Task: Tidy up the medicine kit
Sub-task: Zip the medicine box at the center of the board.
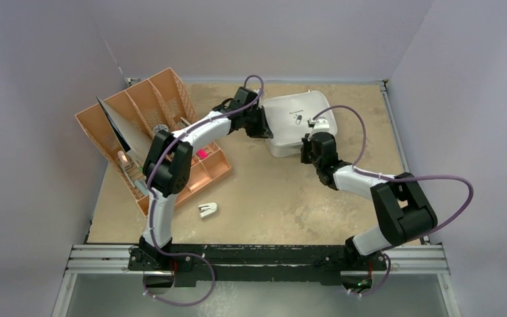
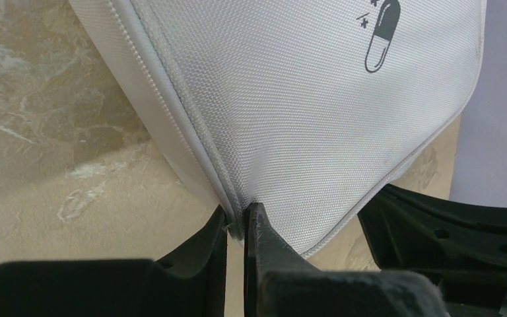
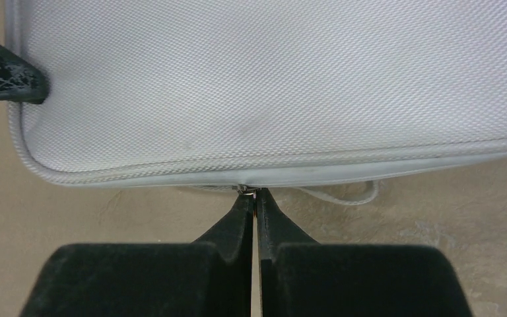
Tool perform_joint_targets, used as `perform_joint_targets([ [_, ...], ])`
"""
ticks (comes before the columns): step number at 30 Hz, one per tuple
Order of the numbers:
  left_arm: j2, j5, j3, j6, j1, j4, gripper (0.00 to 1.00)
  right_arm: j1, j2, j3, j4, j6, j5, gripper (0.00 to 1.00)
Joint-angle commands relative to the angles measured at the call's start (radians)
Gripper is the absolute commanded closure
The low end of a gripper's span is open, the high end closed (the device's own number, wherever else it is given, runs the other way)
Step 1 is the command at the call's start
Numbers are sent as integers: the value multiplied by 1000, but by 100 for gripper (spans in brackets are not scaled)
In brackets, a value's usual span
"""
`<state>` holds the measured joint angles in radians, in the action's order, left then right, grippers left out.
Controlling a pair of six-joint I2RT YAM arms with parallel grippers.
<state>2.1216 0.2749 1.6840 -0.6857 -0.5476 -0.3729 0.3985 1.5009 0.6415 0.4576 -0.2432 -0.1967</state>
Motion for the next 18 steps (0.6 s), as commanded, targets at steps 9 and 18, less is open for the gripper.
perform_joint_targets([
  [9, 86, -187, 87, 208, 117, -225, 100, -78, -38, 66, -201, -81, -79, 100],
  [18, 147, -220, 162, 275, 148, -262, 100, -137, -56, 116, -294, -83, -78, 100],
])
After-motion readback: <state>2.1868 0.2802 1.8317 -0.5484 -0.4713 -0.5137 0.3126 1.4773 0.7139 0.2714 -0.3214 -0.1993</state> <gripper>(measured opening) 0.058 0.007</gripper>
